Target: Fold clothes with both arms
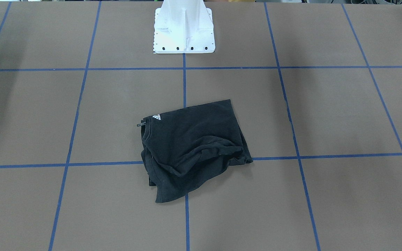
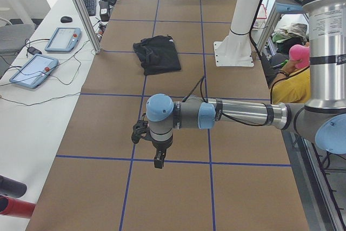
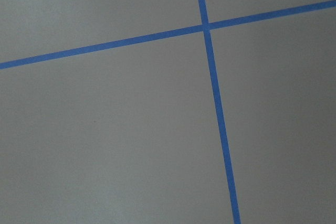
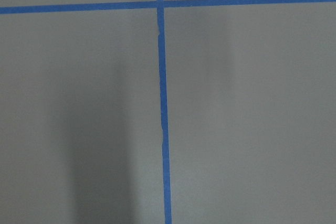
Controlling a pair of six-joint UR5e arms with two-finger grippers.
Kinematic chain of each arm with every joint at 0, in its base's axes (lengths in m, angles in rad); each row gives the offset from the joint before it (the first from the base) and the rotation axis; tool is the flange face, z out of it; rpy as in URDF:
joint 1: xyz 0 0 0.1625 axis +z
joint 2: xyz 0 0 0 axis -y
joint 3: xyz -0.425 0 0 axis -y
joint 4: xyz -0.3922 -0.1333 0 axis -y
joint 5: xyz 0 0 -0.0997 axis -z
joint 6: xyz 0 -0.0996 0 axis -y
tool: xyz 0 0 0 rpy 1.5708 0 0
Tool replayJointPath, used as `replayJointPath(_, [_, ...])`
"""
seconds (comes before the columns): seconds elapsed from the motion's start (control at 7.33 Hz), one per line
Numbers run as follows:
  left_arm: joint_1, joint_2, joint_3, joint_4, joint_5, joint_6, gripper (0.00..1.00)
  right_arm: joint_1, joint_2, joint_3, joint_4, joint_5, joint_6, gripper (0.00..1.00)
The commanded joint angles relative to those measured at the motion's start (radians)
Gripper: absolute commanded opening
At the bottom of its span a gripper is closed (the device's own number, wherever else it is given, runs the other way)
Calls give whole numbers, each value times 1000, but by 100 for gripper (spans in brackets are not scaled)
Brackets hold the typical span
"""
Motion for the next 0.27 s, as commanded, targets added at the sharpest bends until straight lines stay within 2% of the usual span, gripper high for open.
replayJointPath(0.0, [2, 1, -4, -2, -3, 3, 100, 0, 0, -1, 0, 0, 0, 100])
replayJointPath(0.14, [2, -1, -4, -2, -6, 3, 100, 0, 0, -1, 0, 0, -2, 100])
